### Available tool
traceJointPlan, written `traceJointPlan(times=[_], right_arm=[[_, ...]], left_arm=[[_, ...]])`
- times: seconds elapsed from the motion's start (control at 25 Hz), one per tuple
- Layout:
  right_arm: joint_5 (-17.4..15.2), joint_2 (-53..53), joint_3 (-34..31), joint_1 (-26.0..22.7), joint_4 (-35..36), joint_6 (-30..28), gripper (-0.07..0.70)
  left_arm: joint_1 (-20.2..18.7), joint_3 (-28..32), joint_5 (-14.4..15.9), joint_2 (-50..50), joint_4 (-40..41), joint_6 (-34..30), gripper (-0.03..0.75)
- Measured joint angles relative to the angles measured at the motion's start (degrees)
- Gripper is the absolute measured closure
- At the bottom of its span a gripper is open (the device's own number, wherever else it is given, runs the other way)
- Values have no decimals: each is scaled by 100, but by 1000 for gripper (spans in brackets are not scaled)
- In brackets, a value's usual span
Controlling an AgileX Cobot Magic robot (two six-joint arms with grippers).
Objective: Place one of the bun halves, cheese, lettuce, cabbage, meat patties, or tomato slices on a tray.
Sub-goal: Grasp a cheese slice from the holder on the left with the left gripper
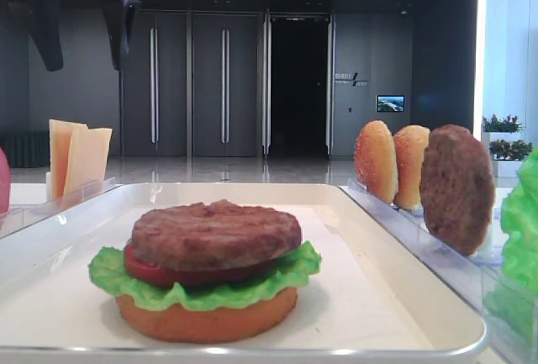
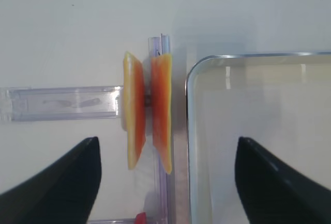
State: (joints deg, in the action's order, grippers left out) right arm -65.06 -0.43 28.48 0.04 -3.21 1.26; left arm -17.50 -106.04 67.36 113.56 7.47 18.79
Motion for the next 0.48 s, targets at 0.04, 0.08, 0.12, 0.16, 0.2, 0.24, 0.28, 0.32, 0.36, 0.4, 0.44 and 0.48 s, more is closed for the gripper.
traceJointPlan(times=[0.04,0.08,0.12,0.16,0.2,0.24,0.28,0.32,0.36,0.4,0.44,0.48], right_arm=[[0,0,0,0,0,0,76],[0,0,0,0,0,0,76],[0,0,0,0,0,0,76],[0,0,0,0,0,0,76],[0,0,0,0,0,0,76],[0,0,0,0,0,0,76],[0,0,0,0,0,0,76],[0,0,0,0,0,0,76],[0,0,0,0,0,0,76],[0,0,0,0,0,0,76],[0,0,0,0,0,0,76],[0,0,0,0,0,0,76]], left_arm=[[0,0,-19,0,0,0,105],[0,0,-36,0,0,0,105],[0,0,-44,0,0,0,105],[0,0,-50,0,0,0,105],[0,0,-56,0,-20,0,105],[0,0,-55,0,-59,0,105],[0,0,-68,0,-94,2,105],[0,0,-73,0,-116,7,105],[0,0,-85,0,-129,7,105],[0,0,-85,0,-135,7,105],[0,0,-85,0,-141,7,105],[0,0,-97,8,-141,7,105]])
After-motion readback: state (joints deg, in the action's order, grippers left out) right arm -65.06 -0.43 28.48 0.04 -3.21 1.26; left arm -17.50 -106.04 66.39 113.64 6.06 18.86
